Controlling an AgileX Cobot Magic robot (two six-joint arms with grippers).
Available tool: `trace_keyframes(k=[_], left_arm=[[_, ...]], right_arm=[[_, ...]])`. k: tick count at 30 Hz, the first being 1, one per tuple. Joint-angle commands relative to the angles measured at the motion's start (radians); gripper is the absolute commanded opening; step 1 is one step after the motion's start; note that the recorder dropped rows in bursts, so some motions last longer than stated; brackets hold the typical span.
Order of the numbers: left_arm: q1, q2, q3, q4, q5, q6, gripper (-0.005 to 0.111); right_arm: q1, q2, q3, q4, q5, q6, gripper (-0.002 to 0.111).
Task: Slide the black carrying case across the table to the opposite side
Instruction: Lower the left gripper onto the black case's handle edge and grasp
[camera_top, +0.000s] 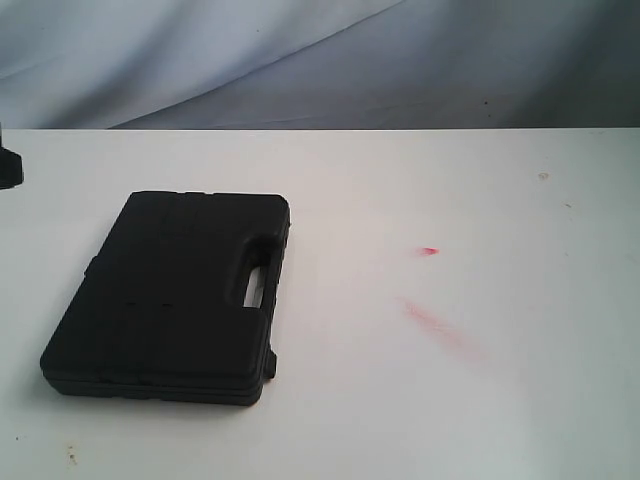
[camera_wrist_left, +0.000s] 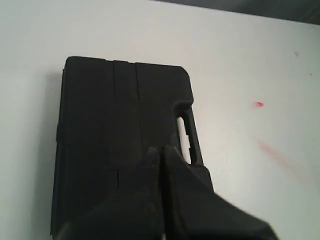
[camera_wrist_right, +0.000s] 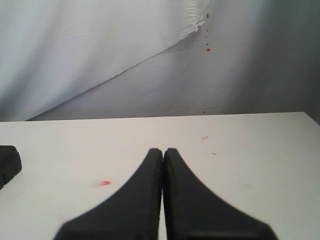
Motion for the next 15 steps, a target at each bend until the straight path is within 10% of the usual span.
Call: trace_keyframes(k=[1, 8, 15], left_arm=[[-0.008, 0.125, -0.018, 0.011, -0.031, 0.009, 0.000], [-0.241, 0.343, -0.023, 0.229, -0.208, -0.219, 0.000], [-0.338, 0.566, -0.172, 0.332, -0.154, -0.336, 0.000]], right_arm=[[-0.007, -0.004, 0.004, -0.010, -0.011, -0.003, 0.000], [-0.007, -0.004, 0.004, -0.010, -0.011, -0.003, 0.000], [-0.007, -0.004, 0.004, -0.010, -0.011, -0.003, 0.000]])
